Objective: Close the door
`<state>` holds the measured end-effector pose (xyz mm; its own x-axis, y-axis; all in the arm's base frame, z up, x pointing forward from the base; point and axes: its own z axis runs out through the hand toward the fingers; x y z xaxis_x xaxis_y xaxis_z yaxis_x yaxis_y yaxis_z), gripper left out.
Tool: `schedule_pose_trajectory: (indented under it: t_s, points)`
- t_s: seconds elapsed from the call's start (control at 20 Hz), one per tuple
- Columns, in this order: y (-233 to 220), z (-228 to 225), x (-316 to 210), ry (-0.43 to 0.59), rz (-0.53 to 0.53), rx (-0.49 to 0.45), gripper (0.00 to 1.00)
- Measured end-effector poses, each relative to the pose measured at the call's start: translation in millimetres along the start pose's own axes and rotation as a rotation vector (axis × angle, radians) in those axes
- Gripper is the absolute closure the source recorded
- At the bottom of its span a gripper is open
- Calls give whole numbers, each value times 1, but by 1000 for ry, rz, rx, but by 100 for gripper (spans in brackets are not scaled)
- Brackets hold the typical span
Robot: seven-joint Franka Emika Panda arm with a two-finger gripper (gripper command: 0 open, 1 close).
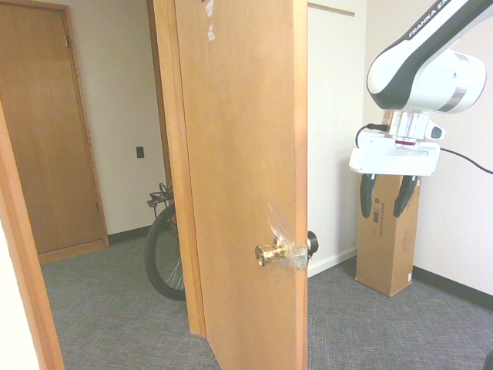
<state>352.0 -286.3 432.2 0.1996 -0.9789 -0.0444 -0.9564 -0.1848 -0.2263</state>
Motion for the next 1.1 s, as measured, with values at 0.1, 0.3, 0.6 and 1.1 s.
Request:
schedule_pose_trajectory:
  t_s: [0.1,0.3,0.6,1.1]
  points:
    - [-24,-6,9,-30,18,88,0]
    - [-75,-10,21,-82,7,217,0]
    - [-122,27,35,-151,-55,288,0]
    - [-224,71,-38,-210,-332,297,0]
